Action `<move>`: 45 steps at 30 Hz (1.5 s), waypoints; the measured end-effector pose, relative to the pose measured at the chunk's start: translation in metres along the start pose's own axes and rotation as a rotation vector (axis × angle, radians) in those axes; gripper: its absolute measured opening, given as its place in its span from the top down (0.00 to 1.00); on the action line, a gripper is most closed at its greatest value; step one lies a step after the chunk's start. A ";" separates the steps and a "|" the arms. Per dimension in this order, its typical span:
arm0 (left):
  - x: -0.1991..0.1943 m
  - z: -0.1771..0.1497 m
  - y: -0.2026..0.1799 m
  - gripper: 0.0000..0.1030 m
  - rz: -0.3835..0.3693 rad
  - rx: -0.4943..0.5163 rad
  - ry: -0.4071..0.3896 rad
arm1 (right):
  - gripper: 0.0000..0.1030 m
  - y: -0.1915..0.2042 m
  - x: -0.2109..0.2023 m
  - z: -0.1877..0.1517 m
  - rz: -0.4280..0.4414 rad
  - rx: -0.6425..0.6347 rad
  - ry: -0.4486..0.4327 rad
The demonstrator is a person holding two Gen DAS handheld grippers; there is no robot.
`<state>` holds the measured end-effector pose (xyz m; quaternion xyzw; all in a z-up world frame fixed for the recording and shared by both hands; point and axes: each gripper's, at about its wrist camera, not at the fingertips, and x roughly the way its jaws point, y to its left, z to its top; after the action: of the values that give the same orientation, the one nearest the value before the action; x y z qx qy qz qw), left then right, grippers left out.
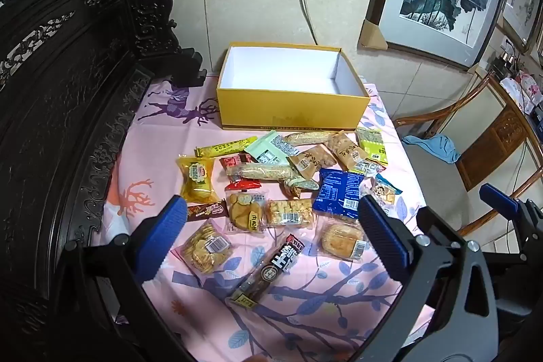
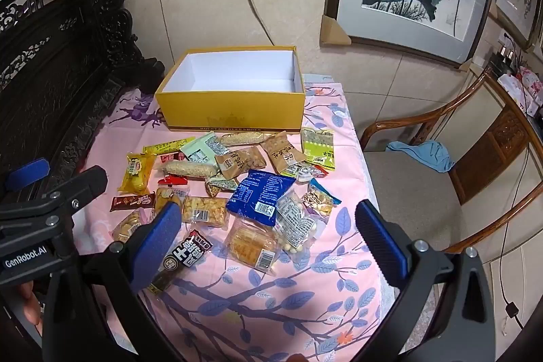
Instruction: Organize snacks
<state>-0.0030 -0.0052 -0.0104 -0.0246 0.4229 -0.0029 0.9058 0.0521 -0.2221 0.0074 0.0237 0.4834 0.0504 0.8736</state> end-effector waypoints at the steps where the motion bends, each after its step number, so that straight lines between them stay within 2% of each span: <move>1: 0.000 0.000 0.000 0.02 -0.001 0.000 0.001 | 0.01 0.000 0.001 0.000 0.000 -0.001 0.015; 33: 0.006 -0.004 -0.002 0.02 -0.006 0.002 0.026 | 0.01 -0.002 0.009 -0.004 0.004 0.011 0.035; 39: 0.017 -0.004 0.008 0.02 0.015 -0.004 0.040 | 0.01 -0.011 0.034 -0.004 0.017 0.004 0.038; 45: 0.058 -0.027 0.017 0.02 0.030 0.039 0.093 | 0.01 -0.017 0.101 -0.011 0.040 -0.007 0.149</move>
<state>0.0135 0.0091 -0.0725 -0.0001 0.4648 0.0014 0.8854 0.0978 -0.2282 -0.0852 0.0266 0.5464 0.0712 0.8341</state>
